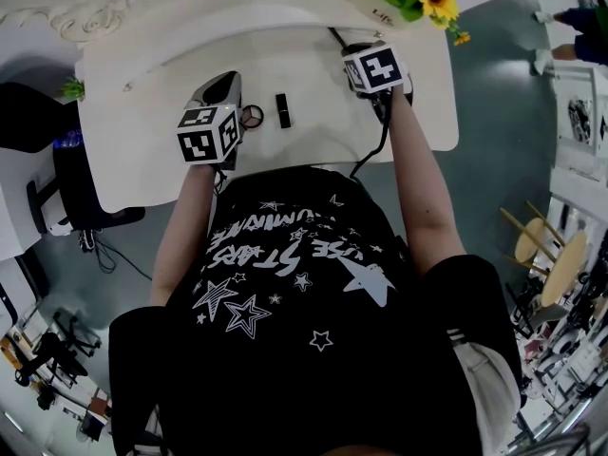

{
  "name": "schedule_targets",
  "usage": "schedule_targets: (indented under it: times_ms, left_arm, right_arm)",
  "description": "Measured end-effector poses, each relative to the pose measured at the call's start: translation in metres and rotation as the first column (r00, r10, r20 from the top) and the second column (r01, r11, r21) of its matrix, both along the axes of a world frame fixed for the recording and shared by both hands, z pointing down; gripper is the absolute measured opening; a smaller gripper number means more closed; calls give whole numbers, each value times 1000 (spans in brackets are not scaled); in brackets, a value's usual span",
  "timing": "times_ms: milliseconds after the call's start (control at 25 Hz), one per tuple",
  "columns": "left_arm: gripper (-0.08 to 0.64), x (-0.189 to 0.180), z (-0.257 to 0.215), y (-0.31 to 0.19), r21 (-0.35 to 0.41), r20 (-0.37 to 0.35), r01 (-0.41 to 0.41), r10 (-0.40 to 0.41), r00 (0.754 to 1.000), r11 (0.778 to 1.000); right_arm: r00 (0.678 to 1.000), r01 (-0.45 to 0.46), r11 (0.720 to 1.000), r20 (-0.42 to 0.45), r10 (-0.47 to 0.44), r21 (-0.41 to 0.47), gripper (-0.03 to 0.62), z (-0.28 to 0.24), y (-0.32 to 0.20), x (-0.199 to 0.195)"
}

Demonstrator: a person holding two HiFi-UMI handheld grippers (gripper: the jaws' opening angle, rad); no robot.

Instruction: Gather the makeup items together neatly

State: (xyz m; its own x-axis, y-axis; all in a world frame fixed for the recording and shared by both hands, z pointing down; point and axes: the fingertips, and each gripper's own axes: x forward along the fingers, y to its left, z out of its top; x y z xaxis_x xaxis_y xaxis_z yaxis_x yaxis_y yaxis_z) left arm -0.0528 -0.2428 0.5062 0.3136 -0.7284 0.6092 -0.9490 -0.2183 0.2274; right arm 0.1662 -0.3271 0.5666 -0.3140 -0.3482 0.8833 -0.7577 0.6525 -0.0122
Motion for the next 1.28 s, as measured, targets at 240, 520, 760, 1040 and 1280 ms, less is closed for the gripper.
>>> schedule_targets:
  times_ms: [240,520,760,1040,1280]
  left_arm:
    - [2,-5,-5,5,13,-8,-4,4,1000,1000]
    - [2,-11,-5,19,7,-15,-43,43,999,999]
    - [2,-18,-9,33,11,-15,-81,81,997,997]
    - [2,-34,-12,53,15,-29,-101,101,994,995]
    - [0,-47,-10,72,10,-38,-114,114,993,993]
  right_arm:
    - [999,-46,999,28,45,18,66,-12,9,-6]
    - [984,-158,987,79,158,-1,66,-19,35,-12]
    - [965,-241,970,104,241,-6,66,-23,63,-20]
    - [935,-332,943,131,329,7,66,-29,93,-33]
    - [904,-404,915,151,399,4,66,-29,118,-44]
